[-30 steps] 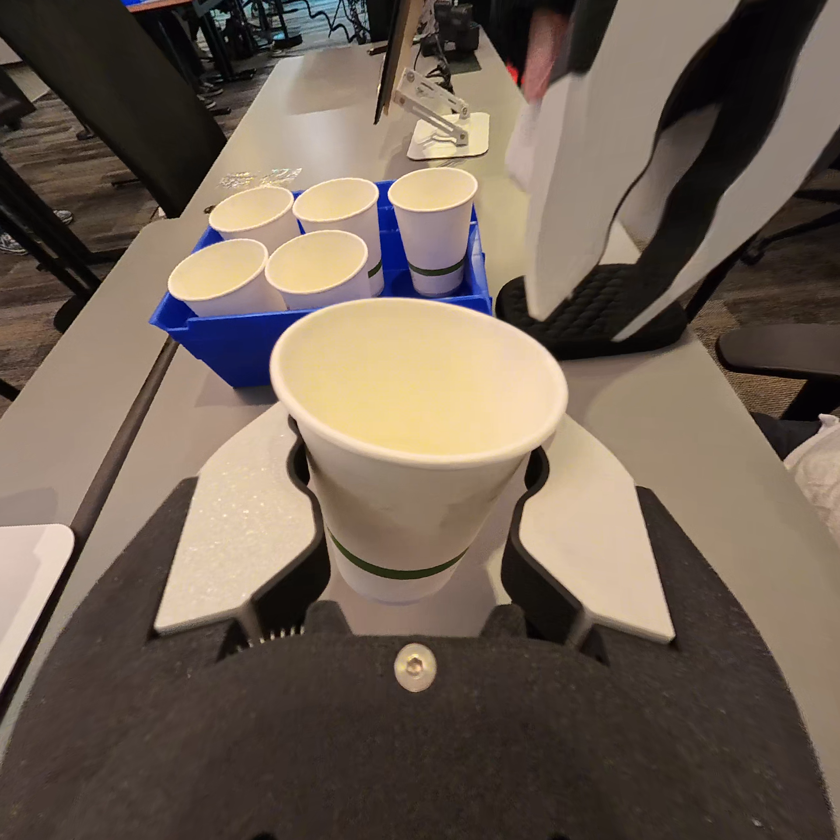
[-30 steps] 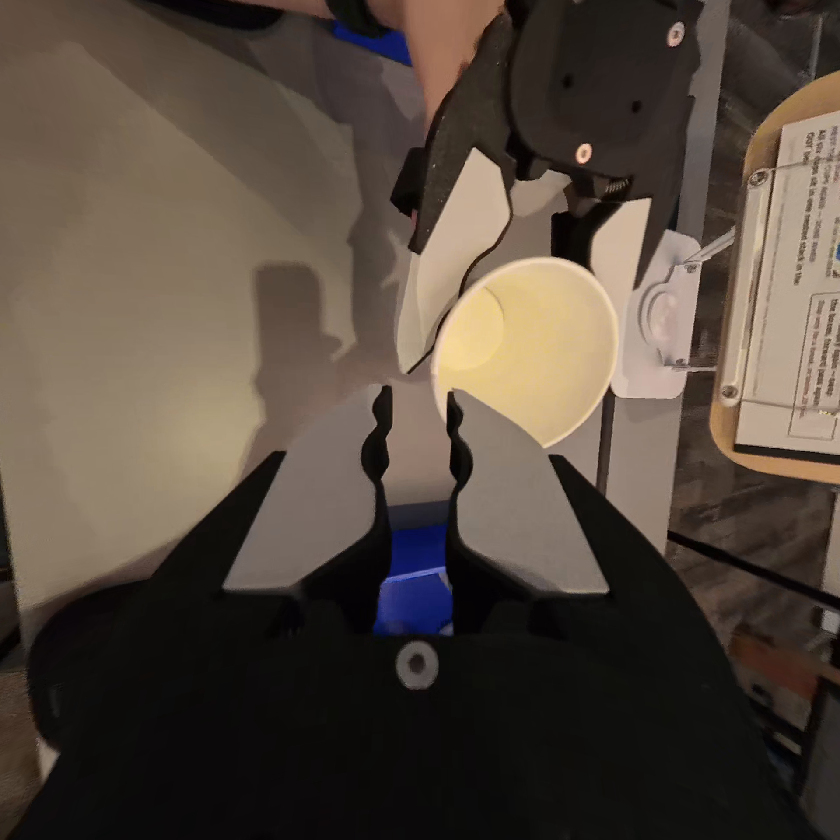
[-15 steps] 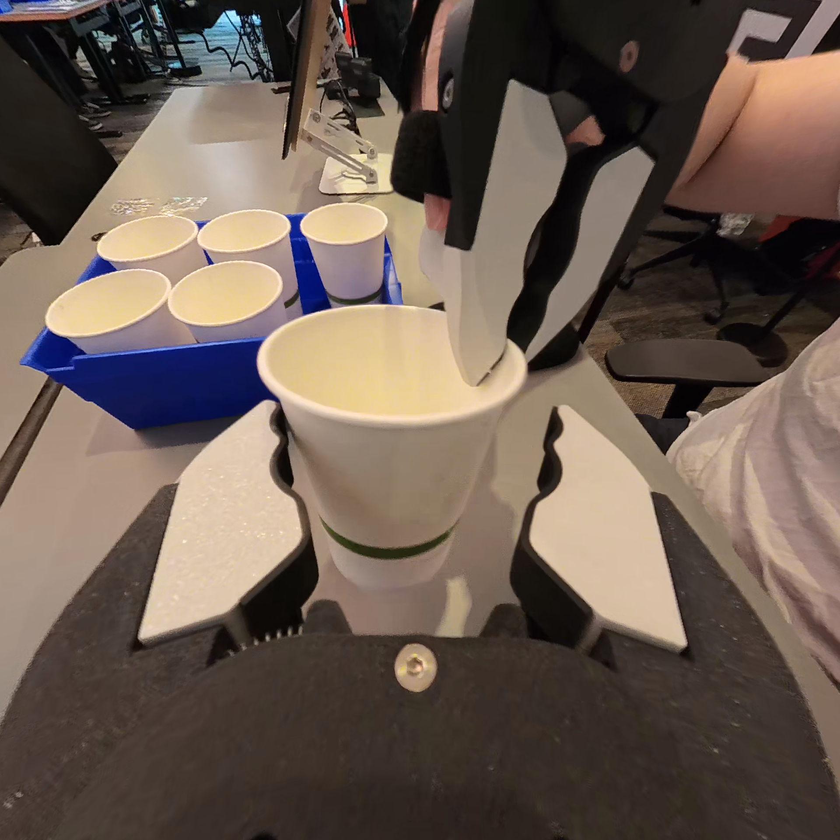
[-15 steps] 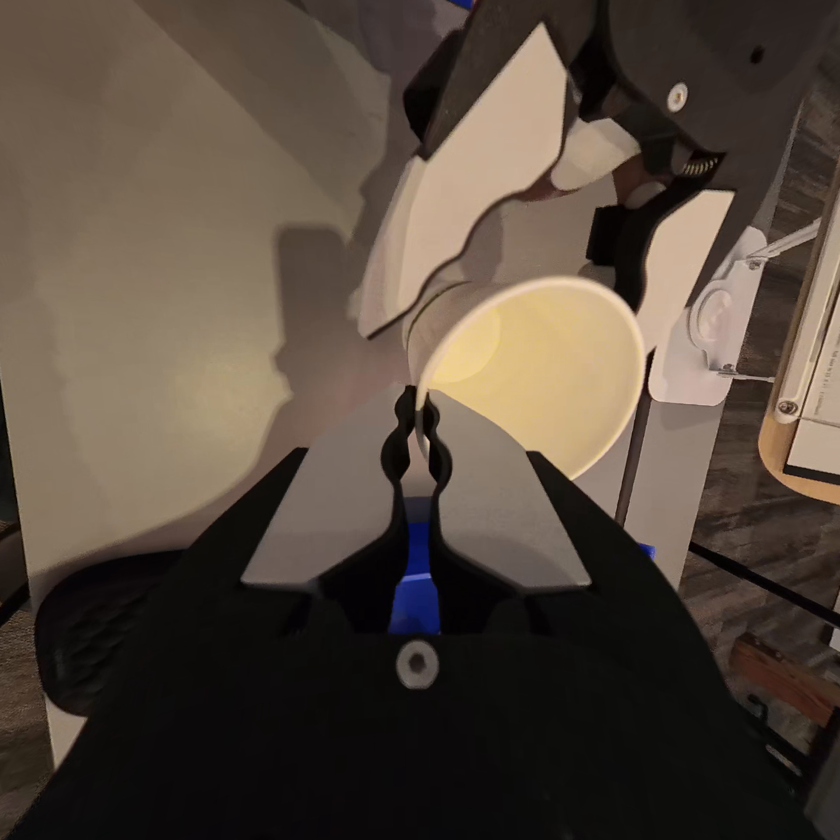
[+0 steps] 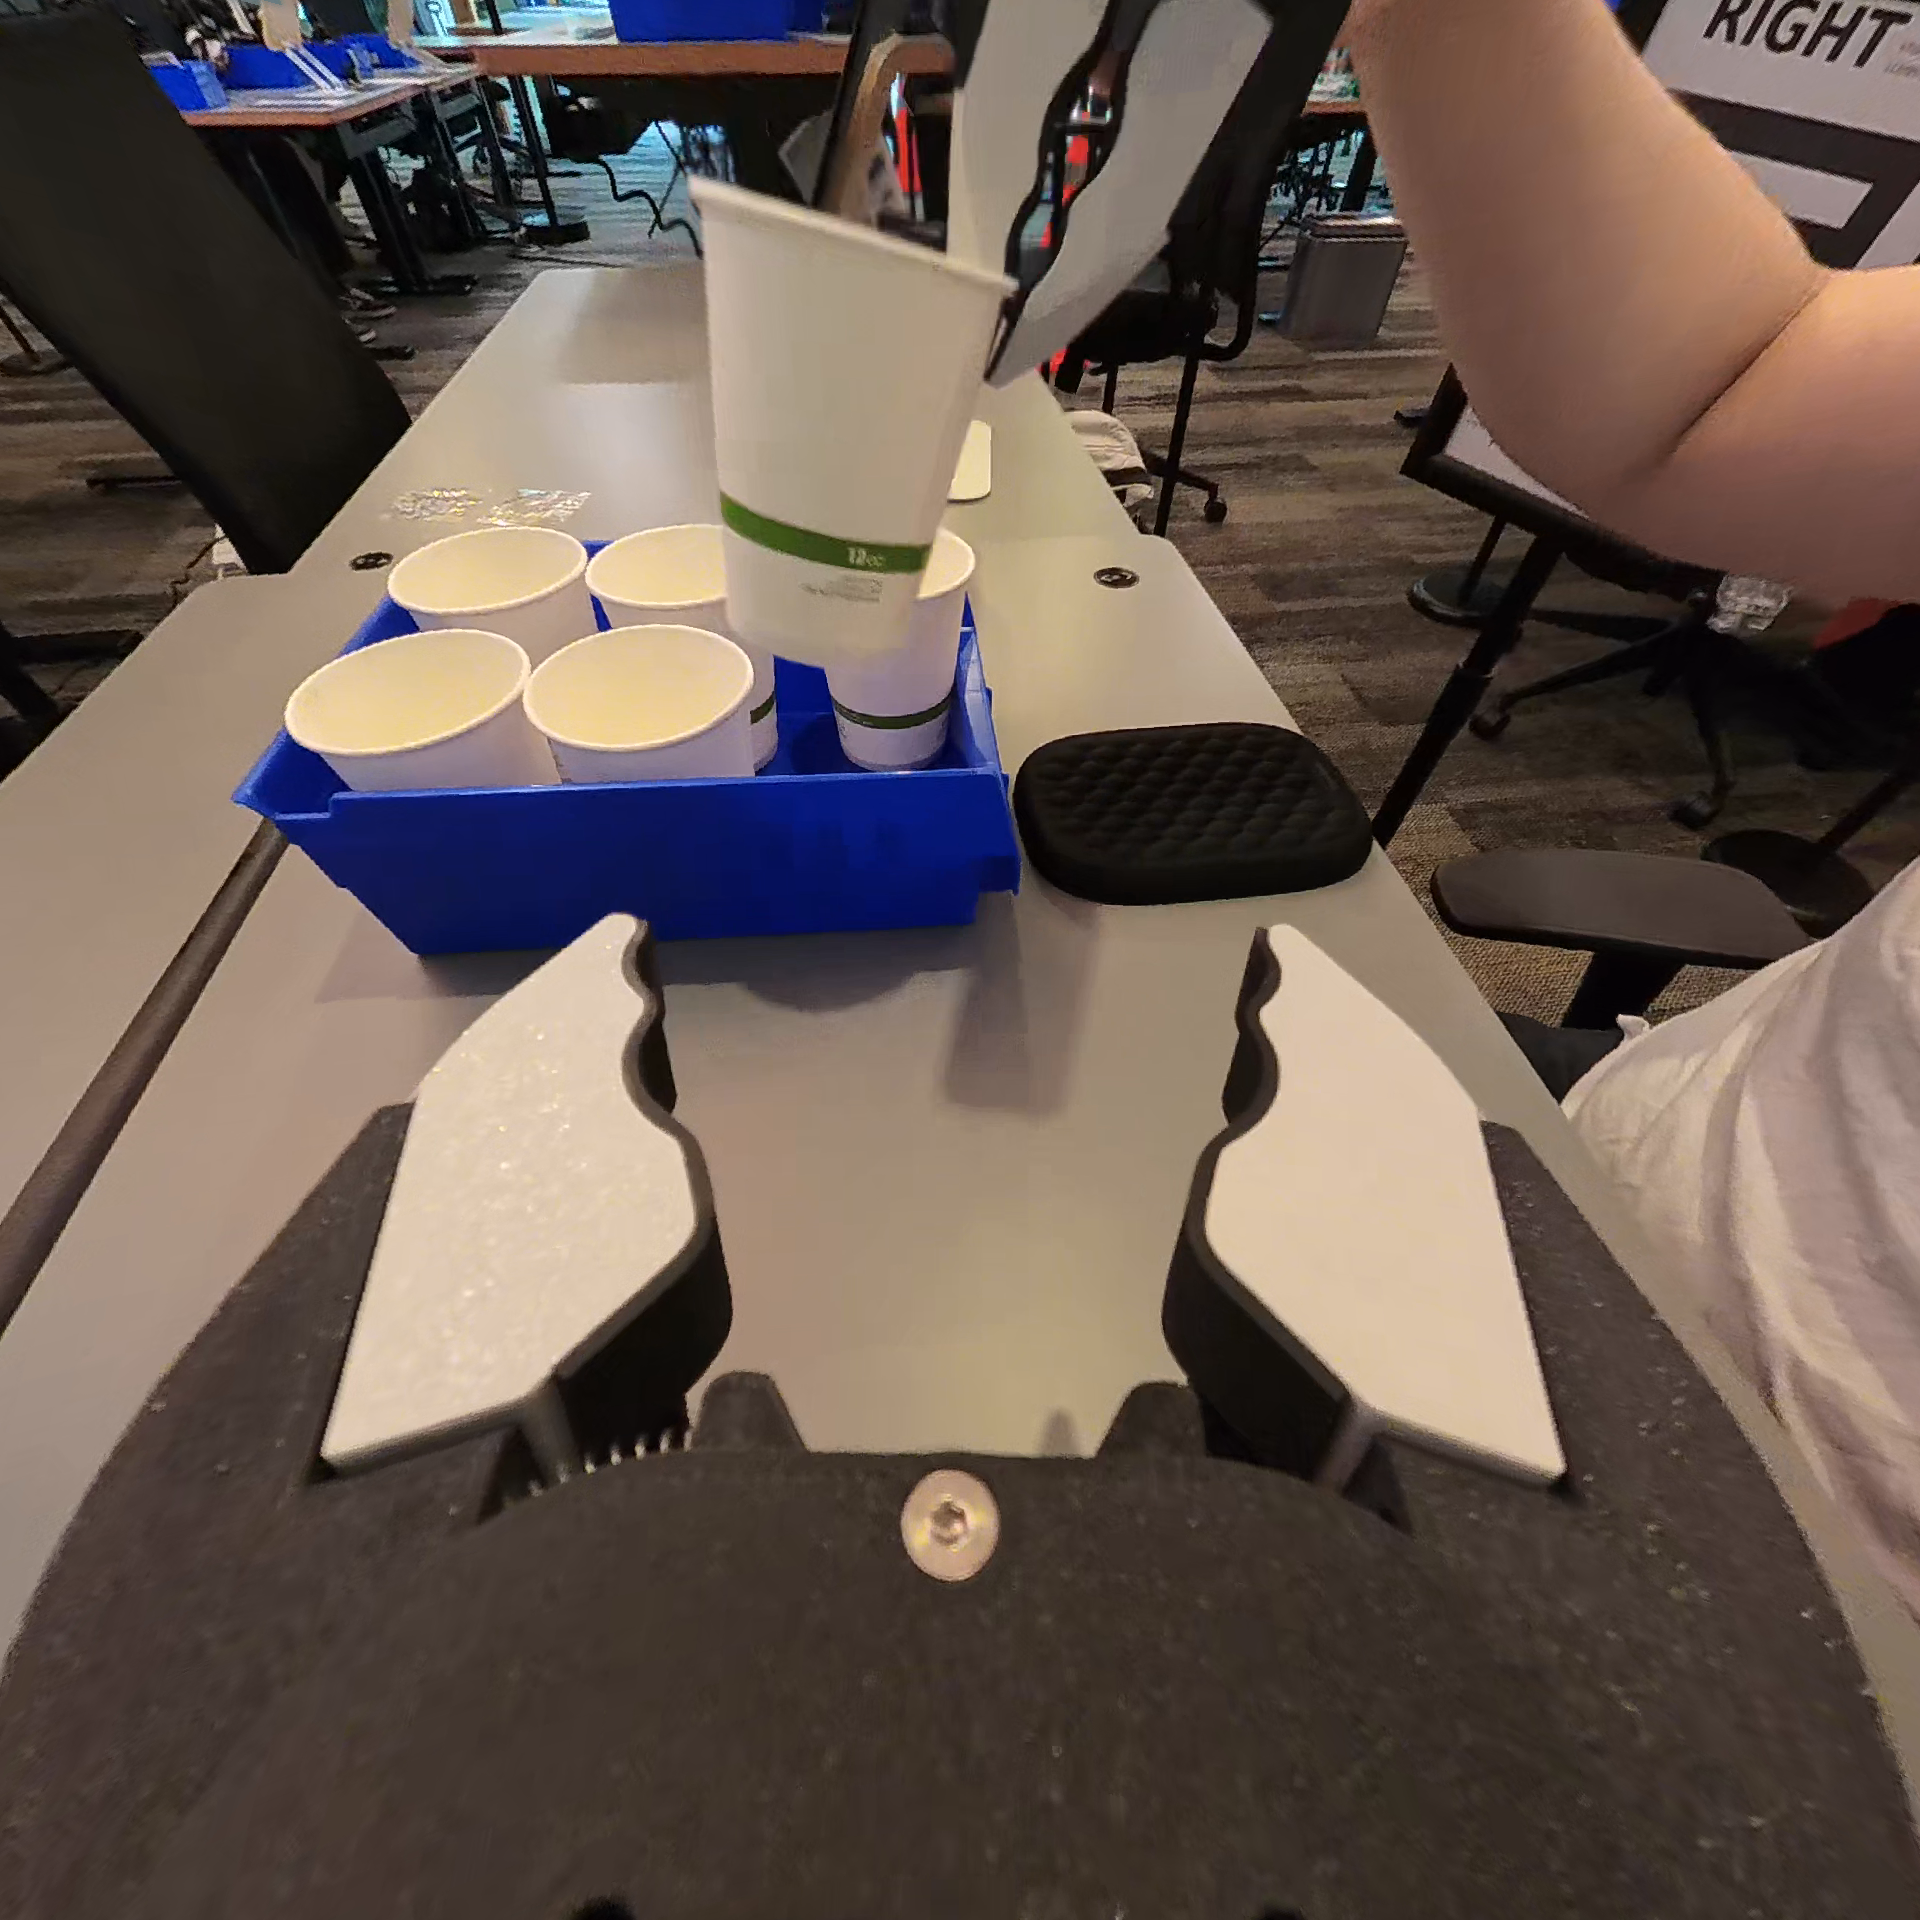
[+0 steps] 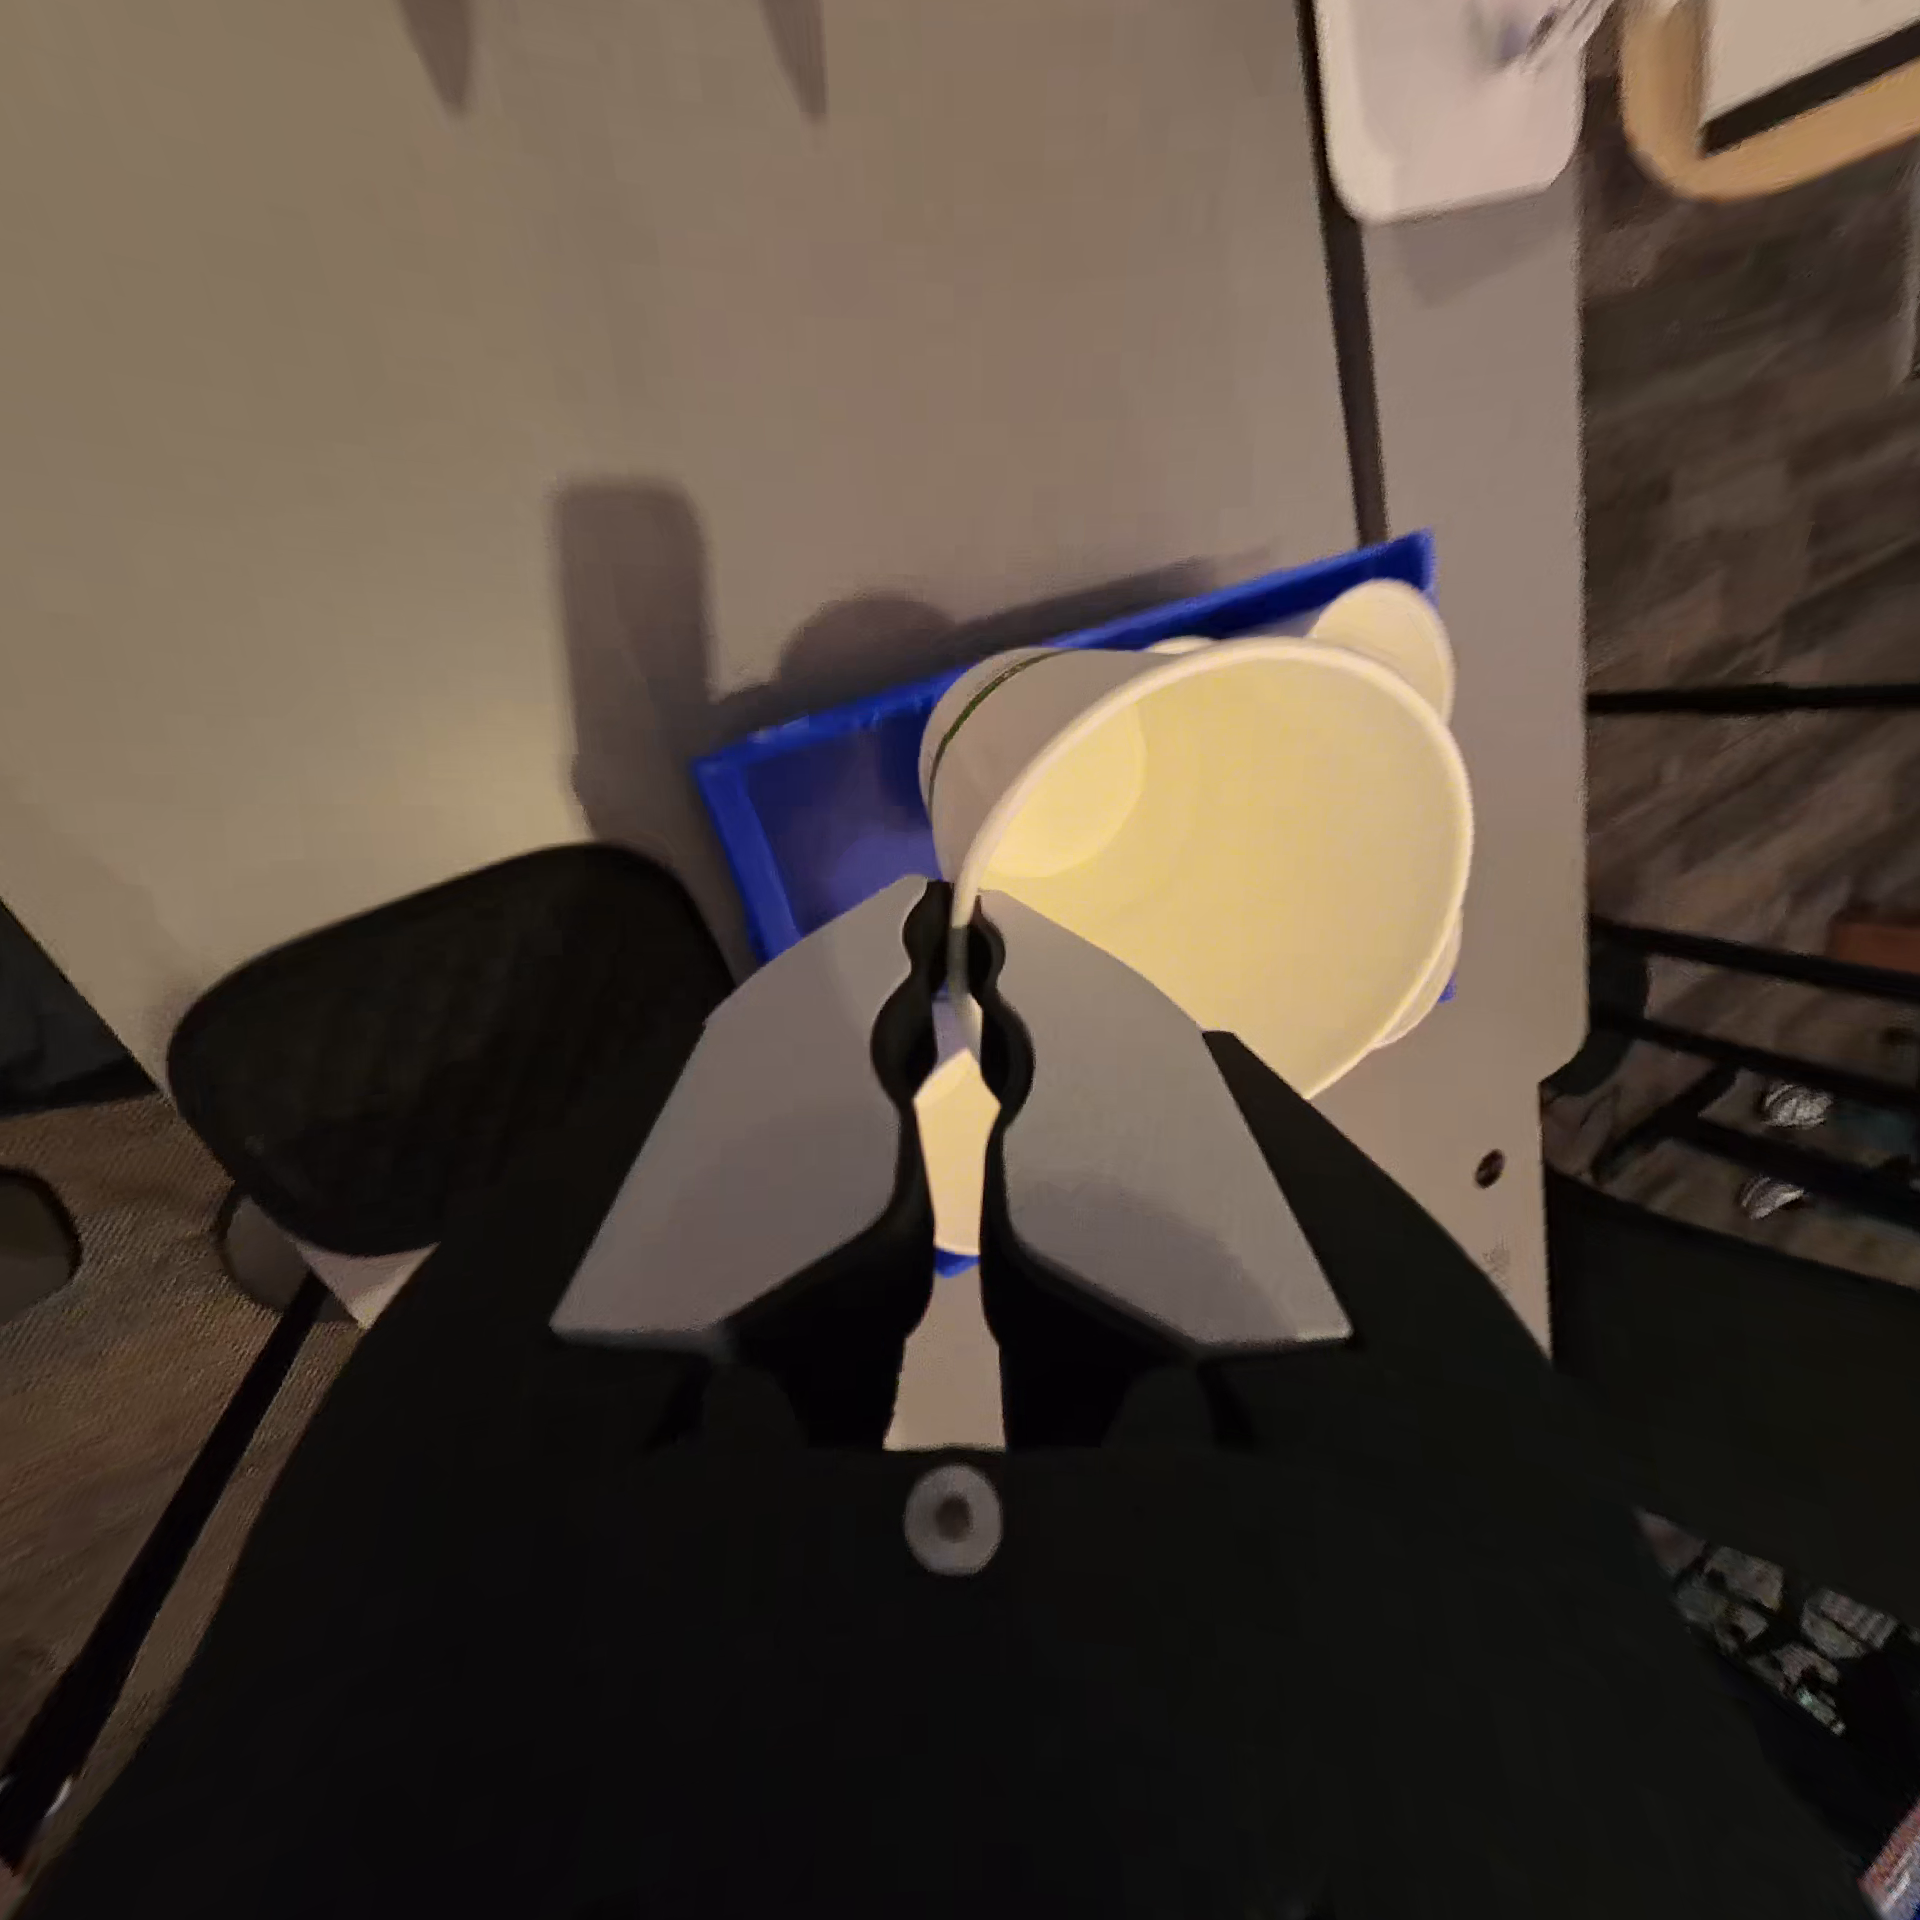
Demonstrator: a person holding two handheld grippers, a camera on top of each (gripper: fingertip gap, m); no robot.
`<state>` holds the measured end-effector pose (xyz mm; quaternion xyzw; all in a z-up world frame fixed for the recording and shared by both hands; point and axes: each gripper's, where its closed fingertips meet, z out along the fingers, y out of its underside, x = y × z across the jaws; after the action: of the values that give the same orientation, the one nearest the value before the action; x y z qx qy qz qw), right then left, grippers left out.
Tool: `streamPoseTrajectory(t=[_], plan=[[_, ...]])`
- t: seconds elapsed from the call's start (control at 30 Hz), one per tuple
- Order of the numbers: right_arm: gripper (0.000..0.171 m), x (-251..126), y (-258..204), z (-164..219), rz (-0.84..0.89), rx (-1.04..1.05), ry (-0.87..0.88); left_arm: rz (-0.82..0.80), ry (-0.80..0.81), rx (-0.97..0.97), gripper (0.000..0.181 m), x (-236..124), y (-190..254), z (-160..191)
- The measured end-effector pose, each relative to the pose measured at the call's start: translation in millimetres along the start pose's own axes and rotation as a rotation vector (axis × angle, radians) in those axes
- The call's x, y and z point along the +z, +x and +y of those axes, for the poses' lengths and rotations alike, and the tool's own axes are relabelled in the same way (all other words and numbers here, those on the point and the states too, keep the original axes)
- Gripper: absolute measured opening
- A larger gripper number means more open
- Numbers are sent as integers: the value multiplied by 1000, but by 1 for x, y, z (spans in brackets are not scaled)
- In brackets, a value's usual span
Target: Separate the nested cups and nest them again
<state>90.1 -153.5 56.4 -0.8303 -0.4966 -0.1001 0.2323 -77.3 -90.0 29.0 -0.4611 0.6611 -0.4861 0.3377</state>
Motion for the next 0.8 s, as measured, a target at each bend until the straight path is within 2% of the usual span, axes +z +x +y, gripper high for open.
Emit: streamPoseTrajectory(t=[0.13,0.3,0.57,0.8], plan=[[3,21,-12,30,-12,10,-84,5,-27,23,104,3,3,4],[3,52,-30,47,-42,-28,-159,10,-51,29,103,6,4,8],[3,95,-47,54,-123,-53,-211,12,-61,31,102,7,5,10],[3,106,-50,53,-195,-31,-199,10,-56,32,102,5,4,9]])
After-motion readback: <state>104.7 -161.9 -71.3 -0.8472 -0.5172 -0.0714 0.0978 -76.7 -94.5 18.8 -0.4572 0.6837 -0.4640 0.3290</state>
